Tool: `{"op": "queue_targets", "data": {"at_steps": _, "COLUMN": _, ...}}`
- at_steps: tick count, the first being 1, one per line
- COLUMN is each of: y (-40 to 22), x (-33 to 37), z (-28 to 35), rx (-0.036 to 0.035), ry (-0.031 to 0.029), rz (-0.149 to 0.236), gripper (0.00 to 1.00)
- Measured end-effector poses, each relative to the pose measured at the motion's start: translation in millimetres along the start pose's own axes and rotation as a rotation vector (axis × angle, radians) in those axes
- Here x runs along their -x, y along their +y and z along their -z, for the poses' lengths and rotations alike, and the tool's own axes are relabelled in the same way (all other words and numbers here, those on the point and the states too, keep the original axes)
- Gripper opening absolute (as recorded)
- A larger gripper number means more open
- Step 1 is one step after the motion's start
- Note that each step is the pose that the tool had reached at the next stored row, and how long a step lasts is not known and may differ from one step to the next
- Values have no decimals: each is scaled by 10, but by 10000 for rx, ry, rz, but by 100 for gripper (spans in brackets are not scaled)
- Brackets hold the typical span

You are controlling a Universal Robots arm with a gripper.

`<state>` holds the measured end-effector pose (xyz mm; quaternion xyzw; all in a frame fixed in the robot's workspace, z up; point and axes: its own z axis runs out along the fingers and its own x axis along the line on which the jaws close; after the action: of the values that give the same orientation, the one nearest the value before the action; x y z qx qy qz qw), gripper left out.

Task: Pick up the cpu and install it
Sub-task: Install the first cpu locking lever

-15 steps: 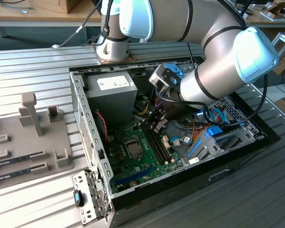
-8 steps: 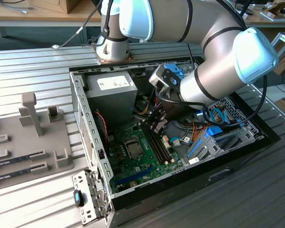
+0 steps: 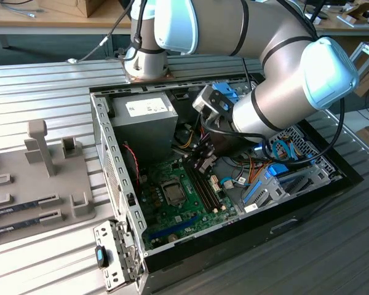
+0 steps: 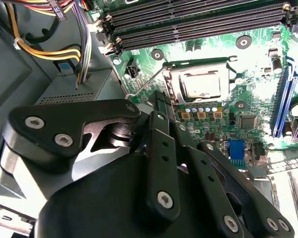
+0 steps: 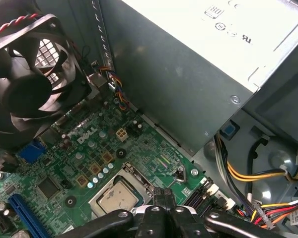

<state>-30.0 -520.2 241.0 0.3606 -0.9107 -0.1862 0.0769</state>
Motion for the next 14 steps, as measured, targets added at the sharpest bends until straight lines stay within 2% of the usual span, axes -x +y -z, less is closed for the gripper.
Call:
{"op": "queue_targets", "data": {"at_steps": 2, "y": 21, "x": 20, "z": -8, "rx": -548, "ry": 473, "rz": -209, "gripper": 11}}
{"op": "queue_targets", "data": {"at_steps": 4, "y": 48, "x": 49, "z": -19, "rx": -783, "ry": 675, "rz": -297, "gripper": 11}}
{"op": "queue_targets", "data": {"at_steps": 6, "y": 80, "x": 99, "z": -33, "rx": -803, "ry": 720, "rz": -314, "gripper": 11}}
{"op": "queue_targets", "data": {"at_steps": 8, "y": 116, "x": 162, "z": -48, "rx": -779, "ry": 745, "rz": -324, "gripper": 11}}
{"op": "queue_targets", "data": {"at_steps": 9, "y": 113, "x": 177, "z": -46, "rx": -759, "ry": 764, "rz": -330, "gripper": 11}}
{"op": "queue_targets", "data": {"at_steps": 11, "y": 98, "x": 206, "z": -40, "rx": -696, "ry": 813, "rz": -347, "gripper": 11}}
{"op": "queue_targets", "data": {"at_steps": 13, "y": 67, "x": 273, "z": -25, "rx": -575, "ry": 921, "rz": -380, "gripper": 11}}
{"op": "queue_targets", "data": {"at_steps": 14, "y": 67, "x": 299, "z": -26, "rx": -550, "ry": 944, "rz": -388, "gripper": 11}}
